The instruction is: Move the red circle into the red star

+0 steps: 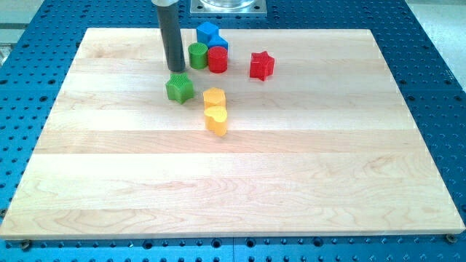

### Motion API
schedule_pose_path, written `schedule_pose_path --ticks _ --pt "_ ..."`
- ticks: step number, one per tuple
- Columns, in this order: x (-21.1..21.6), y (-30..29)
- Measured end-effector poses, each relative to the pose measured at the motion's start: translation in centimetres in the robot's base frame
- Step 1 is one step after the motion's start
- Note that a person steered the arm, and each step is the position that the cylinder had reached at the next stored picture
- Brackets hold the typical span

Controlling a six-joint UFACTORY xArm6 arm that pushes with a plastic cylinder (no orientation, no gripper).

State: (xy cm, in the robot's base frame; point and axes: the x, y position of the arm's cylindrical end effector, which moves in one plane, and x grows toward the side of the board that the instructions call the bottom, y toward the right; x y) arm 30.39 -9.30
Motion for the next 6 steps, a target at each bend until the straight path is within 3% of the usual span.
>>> schedule_pose_path --ticks 1,3,4,5,6 --pt "-2.0 4.2" --pt "0.3 10.7" --pt "3.6 13.0" --pt "11.3 9.1" --pt "12.3 4.1"
